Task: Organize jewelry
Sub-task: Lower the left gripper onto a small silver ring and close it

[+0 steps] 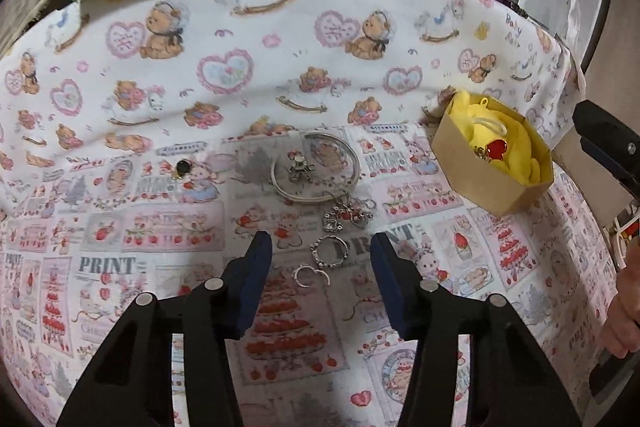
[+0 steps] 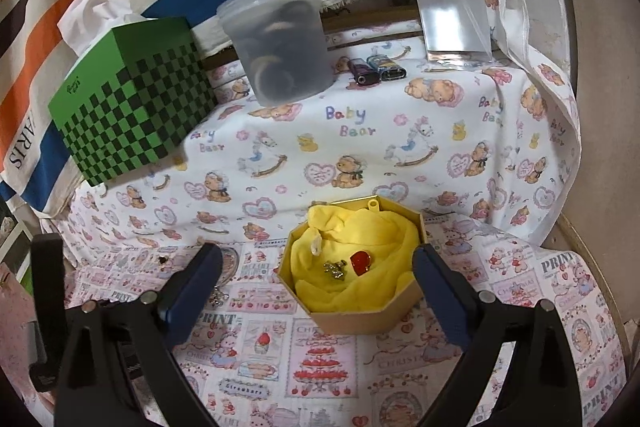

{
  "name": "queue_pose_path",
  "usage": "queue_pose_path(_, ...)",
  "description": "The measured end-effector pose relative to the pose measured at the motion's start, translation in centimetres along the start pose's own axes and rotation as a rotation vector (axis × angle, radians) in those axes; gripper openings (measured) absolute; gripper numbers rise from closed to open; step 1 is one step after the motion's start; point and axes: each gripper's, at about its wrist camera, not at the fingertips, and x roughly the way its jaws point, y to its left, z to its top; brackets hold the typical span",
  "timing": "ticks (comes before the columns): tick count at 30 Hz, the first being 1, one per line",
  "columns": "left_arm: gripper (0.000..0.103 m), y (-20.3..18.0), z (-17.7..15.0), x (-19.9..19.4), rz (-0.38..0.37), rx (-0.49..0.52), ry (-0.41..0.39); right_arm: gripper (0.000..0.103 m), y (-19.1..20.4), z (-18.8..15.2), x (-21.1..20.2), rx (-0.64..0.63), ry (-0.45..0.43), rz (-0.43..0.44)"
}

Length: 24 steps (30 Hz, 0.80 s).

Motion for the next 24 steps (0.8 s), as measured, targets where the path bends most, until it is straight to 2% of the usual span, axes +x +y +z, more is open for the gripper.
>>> queue_pose_path(5,0.039,-0.3,-0.1,0.8,0.008,0.019,0.021,0.095,0.2,0.0,0.0,-0.01,0.002,-0.012)
queue_pose_path(9,0.038,-0.9,-0.1,1.2,0.031,0.051,0.005,0.095,0.0,-0.1,0.3,-0.008,0.007,-0.018)
queue_pose_path(13,0.029,-1.2,-0.1,1.6,0.05,0.065,-0.006,0.095,-0.1,0.0,0.4,-0.007,0.012,-0.023)
queue_pose_path(16,0.021,-1.4,0.0,1.8,0.047,0.057,-0.007,0.095,-0.1,0.0,0.5,-0.009,0.015,-0.026)
queue_pose_path(18,0.021,-1.0,0.1,1.7,0.03,0.043,-0.006,0.095,0.0,0.0,0.5,-0.009,0.016,-0.028)
queue_pose_path(19,0.016,-0.8,0.1,1.7,0.023,0.035,-0.005,0.095,0.0,0.0,0.6,-0.009,0.016,-0.029)
queue_pose_path(20,0.006,-0.4,0.0,1.5,0.021,0.028,-0.006,0.095,0.0,0.0,0.6,-0.01,0.017,-0.029)
queue_pose_path(24,0.004,0.7,0.1,0.5,0.0,-0.02,-0.015,0.095,0.0,0.0,0.5,-0.011,0.017,-0.028)
